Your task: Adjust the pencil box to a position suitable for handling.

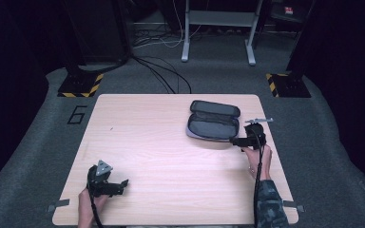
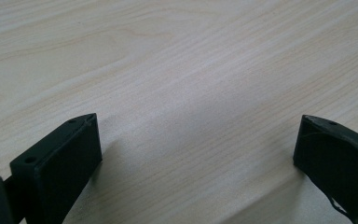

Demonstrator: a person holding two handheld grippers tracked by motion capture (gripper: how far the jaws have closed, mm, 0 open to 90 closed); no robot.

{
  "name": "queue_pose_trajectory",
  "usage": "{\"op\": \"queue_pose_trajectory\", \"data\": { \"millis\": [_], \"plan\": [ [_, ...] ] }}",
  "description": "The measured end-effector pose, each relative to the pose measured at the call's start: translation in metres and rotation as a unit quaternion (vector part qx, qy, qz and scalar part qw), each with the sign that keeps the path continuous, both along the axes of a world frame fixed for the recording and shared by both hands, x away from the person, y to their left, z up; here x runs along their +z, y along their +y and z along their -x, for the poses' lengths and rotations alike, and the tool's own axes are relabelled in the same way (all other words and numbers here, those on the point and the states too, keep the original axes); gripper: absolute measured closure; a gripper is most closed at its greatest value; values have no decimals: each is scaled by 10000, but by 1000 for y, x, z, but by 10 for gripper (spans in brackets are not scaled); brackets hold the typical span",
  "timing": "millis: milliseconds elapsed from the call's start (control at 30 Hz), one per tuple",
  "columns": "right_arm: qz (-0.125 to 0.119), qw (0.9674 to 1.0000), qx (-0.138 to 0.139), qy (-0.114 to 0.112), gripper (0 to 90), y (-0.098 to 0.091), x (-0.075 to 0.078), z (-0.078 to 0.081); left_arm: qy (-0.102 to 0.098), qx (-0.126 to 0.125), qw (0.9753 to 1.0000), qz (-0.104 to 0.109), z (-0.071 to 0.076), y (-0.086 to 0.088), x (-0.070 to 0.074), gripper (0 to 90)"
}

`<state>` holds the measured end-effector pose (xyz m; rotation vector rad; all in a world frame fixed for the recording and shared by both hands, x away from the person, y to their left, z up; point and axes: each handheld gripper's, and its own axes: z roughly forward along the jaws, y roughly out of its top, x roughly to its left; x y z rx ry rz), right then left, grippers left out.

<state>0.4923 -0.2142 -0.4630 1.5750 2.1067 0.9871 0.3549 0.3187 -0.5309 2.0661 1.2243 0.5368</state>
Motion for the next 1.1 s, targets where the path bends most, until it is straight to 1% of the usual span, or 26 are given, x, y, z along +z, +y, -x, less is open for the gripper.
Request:
{"op": "queue_pose_trajectory", "data": {
  "millis": [67,100,133,200,233,267,300,333,367,400,467,500,533,567,633,667,700,733,800,833,867,933,1000,1100],
  "plan": [
    [35,10000,-39,-1,148,2,0,-5,26,-10,10000,-5,0,0,0,9],
    [41,10000,-69,38,151,3,0,-9,22,-8,10000,-4,0,0,0,8],
    [41,10000,-58,48,158,2,-1,-12,-29,19,10000,12,0,0,-1,9],
    [39,9999,-145,63,190,2,-2,-18,-17,9,10000,5,0,0,0,9],
    [47,9998,-180,32,206,2,-3,-20,-20,11,10000,6,0,0,0,9],
    [75,9997,-233,15,235,2,-5,-23,-18,10,10000,6,0,0,0,8],
    [84,9997,-229,11,257,2,-6,-25,-5,4,10000,2,0,0,0,8],
    [95,9996,-278,50,287,2,-8,-27,-24,14,10000,6,0,0,0,9],
    [95,9996,-278,50,287,2,-8,-27,-24,14,10000,6,0,0,0,9],
    [49,9995,-303,84,337,2,-9,-30,26,-12,10000,-6,0,0,0,9],
    [46,9994,-343,42,390,1,-9,-33,2,1,10000,-1,0,0,0,9],
    [90,9993,-367,26,424,1,-9,-36,-23,12,10000,6,0,0,0,9],
    [77,9992,-400,31,446,1,-8,-37,27,-12,10000,-5,0,0,0,9],
    [86,9991,-410,20,473,1,-8,-38,2,1,10000,0,0,0,0,9],
    [217,9986,-470,50,494,3,-11,-41,5,0,10000,0,0,0,0,9],
    [252,9985,-485,82,496,2,-14,-43,5,-1,10000,-3,0,0,0,9],
    [257,9982,-520,134,520,2,-17,-45,8,-4,10000,-2,0,0,0,9],
    [235,9981,-547,179,544,2,-20,-46,-32,18,10000,8,0,0,-1,9],
    [195,9975,-595,313,617,2,-24,-48,-23,28,10000,15,0,0,0,9],
    [215,9979,-545,280,648,1,-26,-49,-26,28,10000,16,0,0,-1,9],
    [205,9978,-556,283,668,2,-26,-49,-26,15,10000,6,0,0,0,9],
    [260,9978,-543,292,717,5,-26,-48,-23,33,10000,21,0,-1,-1,9],
    [301,9975,-565,304,740,8,-25,-47,-21,29,10000,24,0,-1,-1,10],
    [271,9978,-528,295,778,7,-25,-46,-8,23,10000,21,0,0,0,9]
  ]
}}
